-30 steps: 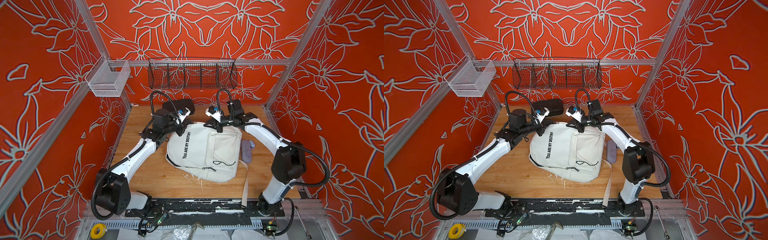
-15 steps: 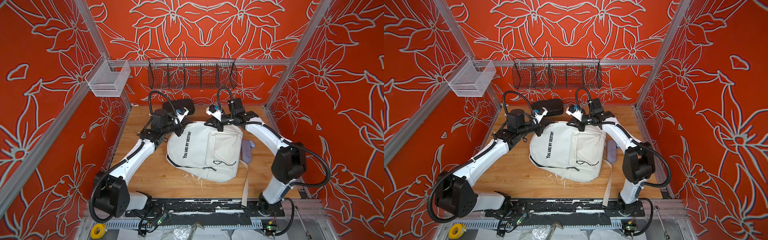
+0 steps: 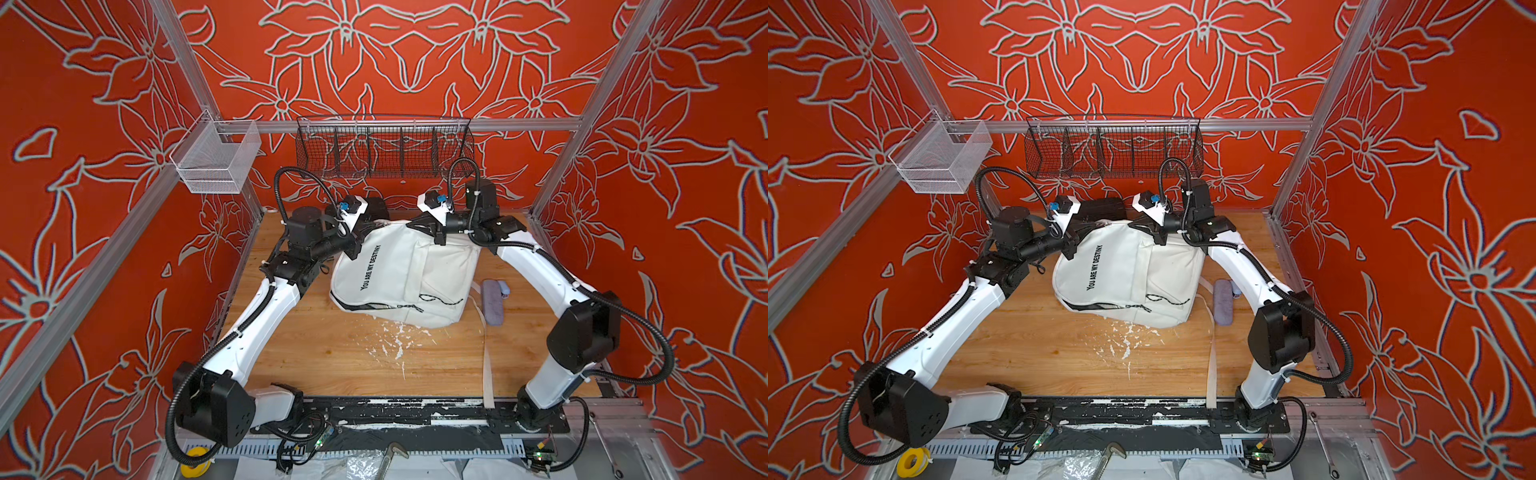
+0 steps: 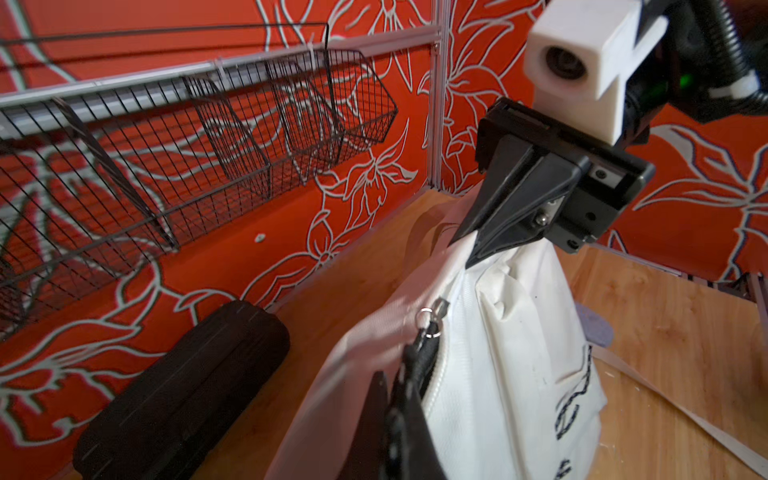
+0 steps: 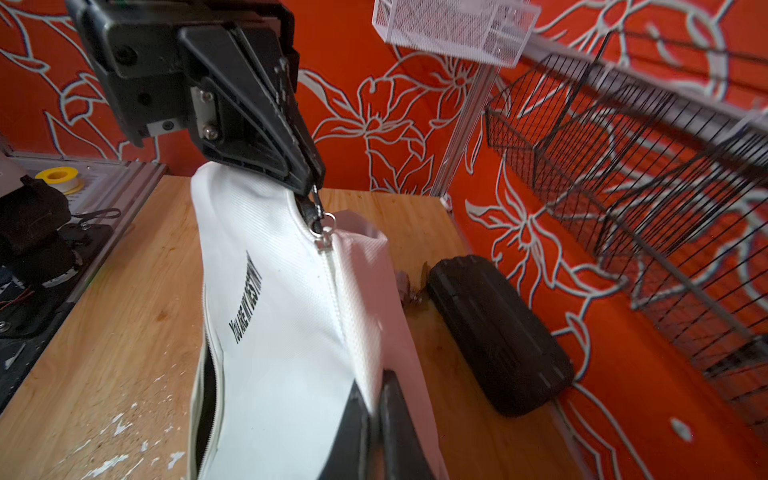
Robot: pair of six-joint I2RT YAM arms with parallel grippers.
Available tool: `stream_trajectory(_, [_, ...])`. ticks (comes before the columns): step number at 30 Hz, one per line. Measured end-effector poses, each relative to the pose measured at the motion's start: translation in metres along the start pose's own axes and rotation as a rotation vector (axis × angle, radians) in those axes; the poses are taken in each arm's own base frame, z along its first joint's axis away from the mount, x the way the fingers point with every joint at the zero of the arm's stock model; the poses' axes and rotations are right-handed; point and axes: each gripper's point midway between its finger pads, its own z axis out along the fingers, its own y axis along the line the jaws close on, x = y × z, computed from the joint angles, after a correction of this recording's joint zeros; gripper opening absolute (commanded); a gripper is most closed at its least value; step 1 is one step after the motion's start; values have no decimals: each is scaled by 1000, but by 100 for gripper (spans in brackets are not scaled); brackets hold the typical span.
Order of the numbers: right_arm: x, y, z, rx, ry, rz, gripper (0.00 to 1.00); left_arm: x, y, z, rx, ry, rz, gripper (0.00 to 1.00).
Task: Pack the student bag
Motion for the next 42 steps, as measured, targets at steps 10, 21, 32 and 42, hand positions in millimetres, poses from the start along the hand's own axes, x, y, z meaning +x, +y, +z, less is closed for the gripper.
stream_trajectory(10, [-18,14,-18,-15,39,-144,0,-7,-13,-2,26,-26,-30,0])
stream_trajectory(21, [33,23,-2,-77,106,-7,22,41,-12,9,13,70,-124,0])
stream_trajectory(32, [49,13,1,-87,182,96,41,93,-2,1,-101,190,-211,0])
stream_trajectory(42, [114,34,62,-68,383,424,54,152,18,7,-261,377,-451,0])
